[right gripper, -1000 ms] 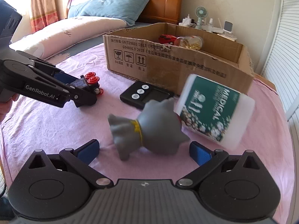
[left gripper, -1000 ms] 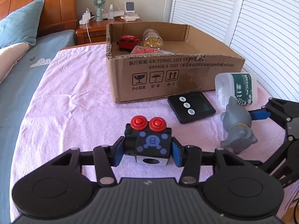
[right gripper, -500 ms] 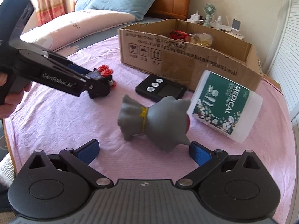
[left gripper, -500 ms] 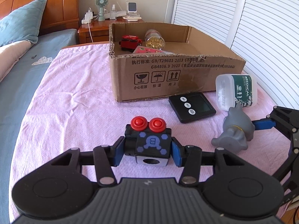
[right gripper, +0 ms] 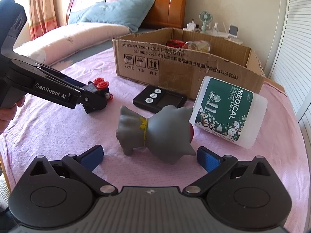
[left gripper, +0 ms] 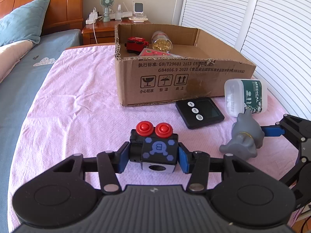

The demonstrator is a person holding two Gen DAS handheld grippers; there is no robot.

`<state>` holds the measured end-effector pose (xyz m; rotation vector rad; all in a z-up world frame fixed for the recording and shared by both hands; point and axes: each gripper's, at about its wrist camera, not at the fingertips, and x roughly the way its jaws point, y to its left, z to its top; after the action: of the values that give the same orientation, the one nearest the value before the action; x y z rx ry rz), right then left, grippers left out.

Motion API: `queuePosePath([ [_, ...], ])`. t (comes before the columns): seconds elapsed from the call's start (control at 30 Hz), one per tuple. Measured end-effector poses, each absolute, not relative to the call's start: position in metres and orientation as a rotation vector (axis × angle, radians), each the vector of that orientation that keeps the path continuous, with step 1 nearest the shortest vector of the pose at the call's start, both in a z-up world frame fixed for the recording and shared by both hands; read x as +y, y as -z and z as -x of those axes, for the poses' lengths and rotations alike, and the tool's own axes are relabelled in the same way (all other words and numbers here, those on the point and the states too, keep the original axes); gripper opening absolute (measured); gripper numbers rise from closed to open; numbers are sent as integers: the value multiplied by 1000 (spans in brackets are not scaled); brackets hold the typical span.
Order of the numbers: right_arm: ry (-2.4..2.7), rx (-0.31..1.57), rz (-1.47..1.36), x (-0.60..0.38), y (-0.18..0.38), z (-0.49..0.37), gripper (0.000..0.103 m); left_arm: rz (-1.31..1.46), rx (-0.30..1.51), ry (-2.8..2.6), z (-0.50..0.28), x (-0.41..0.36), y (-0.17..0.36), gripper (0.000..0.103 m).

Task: Organize rigid objects
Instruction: 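Close the right tool on the grey elephant toy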

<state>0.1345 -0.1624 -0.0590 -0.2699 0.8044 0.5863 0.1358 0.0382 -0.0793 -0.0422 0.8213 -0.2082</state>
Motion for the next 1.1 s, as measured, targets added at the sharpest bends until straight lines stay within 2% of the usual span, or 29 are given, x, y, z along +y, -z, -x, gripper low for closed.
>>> queuePosePath([
  [0.5, -533, 874, 282, -154, 56, -140, 103, 50, 822, 208, -136, 38, 79, 52],
  [0.7, -553, 838, 279, -158, 59, -137, 103, 58, 821, 212, -136, 38, 79, 53],
  [1.1, -565, 844, 310, -150, 52, -151, 103, 53, 820, 224, -137, 34, 80, 63],
])
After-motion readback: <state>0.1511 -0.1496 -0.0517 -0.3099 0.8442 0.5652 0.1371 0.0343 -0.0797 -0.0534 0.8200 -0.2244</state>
